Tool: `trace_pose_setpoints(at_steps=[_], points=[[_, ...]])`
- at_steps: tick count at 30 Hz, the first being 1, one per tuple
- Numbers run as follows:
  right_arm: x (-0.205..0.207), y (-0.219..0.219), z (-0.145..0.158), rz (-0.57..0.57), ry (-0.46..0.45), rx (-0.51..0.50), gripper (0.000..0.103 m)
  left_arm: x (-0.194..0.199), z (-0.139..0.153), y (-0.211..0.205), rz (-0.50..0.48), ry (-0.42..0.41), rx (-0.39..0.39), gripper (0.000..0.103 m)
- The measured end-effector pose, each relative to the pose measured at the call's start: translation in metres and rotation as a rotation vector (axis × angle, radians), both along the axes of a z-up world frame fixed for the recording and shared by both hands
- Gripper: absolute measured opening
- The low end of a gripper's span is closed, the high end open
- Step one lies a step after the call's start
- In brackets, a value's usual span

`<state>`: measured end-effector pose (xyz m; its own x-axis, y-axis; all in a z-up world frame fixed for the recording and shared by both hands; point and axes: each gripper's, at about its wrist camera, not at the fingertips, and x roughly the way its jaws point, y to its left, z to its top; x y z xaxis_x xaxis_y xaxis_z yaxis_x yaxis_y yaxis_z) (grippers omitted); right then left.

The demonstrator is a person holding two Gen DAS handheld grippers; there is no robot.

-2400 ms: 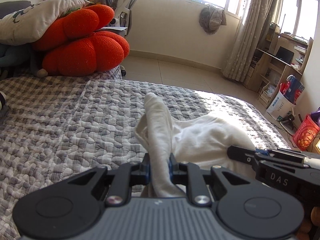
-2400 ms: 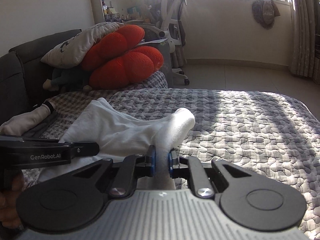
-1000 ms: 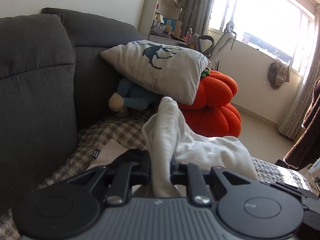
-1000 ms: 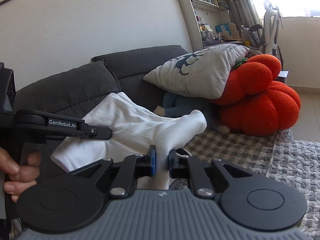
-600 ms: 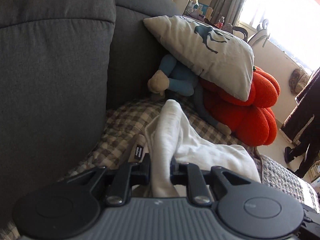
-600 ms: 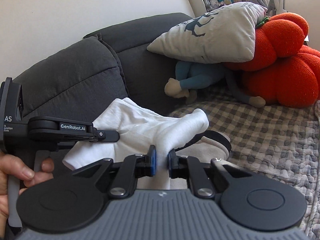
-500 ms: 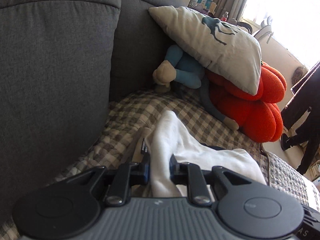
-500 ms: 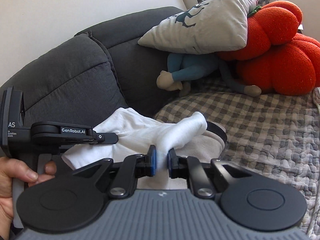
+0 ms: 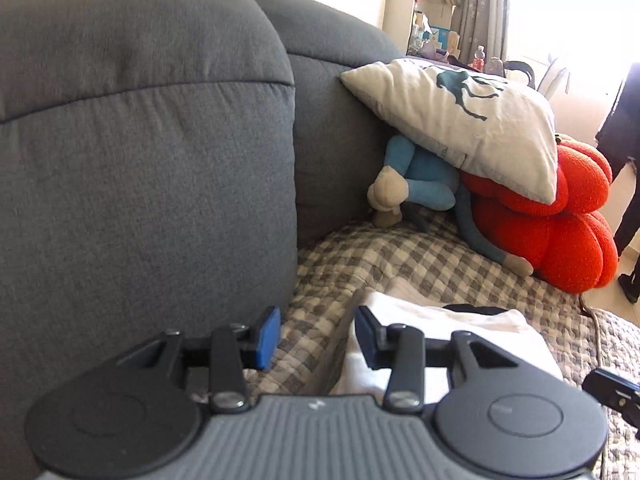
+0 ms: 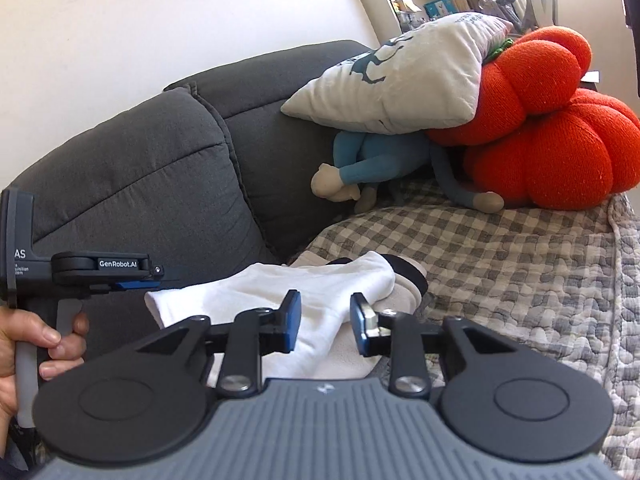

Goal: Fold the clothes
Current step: 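Lower the pants onto the beige folded stack and open both grippers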

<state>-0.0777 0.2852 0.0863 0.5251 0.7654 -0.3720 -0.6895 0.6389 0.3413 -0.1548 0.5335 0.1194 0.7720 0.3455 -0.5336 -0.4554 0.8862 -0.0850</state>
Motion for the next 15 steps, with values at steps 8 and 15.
trace_pose_setpoints(at_steps=[8,15], points=[[-0.019,0.030,-0.008,0.076,-0.025,-0.105,0.016,-0.004,-0.038,-0.034,-0.020,0.060,0.040,0.044],[-0.021,0.036,-0.024,0.060,-0.031,-0.155,0.016,-0.013,-0.058,-0.010,0.008,0.037,-0.113,0.054]])
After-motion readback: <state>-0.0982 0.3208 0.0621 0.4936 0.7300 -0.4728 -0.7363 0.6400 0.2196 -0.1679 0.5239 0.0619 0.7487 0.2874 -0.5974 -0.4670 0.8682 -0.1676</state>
